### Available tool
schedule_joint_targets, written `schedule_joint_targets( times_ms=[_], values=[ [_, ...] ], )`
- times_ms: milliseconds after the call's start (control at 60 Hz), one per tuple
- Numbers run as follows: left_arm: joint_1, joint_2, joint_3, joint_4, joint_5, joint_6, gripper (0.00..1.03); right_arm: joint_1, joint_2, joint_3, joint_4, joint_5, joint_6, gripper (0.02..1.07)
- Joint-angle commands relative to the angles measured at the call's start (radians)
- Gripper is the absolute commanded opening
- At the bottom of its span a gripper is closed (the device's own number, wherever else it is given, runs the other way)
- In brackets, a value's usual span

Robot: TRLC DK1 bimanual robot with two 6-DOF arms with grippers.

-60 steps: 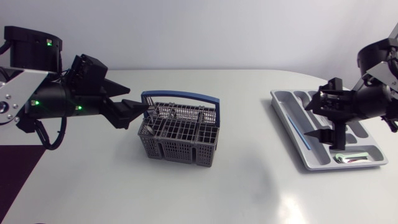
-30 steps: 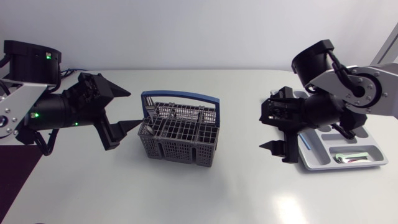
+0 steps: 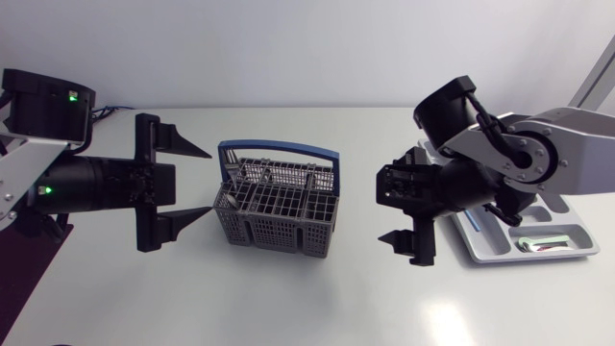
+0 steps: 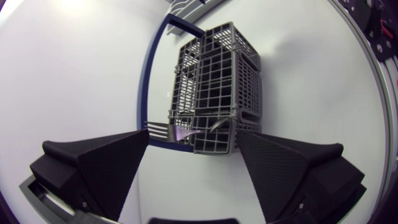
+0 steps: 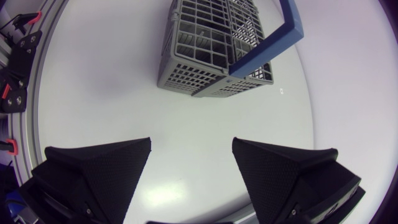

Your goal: Unload the cutlery basket into the drawer organizer.

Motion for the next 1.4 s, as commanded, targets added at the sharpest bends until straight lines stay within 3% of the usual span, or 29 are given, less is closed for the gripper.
schedule_joint_targets(
  times_ms=[0,433,967,1183,1383],
  values=[
    [-0.007,0.041,0.017,-0.017,0.007,0.118,0.98,0.013,0.022,-0.045,0.009,0.007,0.030,0.96],
    [-0.099,0.084,0.040,-0.033,-0.033,0.257,0.95,0.019,0.034,-0.065,0.035,0.003,0.023,0.96],
    [-0.119,0.153,0.093,-0.042,-0.060,0.331,0.91,0.008,0.028,-0.095,0.054,-0.012,0.013,0.96],
    [-0.124,0.185,0.100,-0.025,-0.082,0.388,0.72,-0.010,0.030,-0.100,0.055,-0.027,0.001,0.96],
    [-0.122,0.230,0.094,0.038,-0.094,0.432,0.45,-0.018,0.030,-0.106,0.055,-0.036,-0.007,0.96]
  ],
)
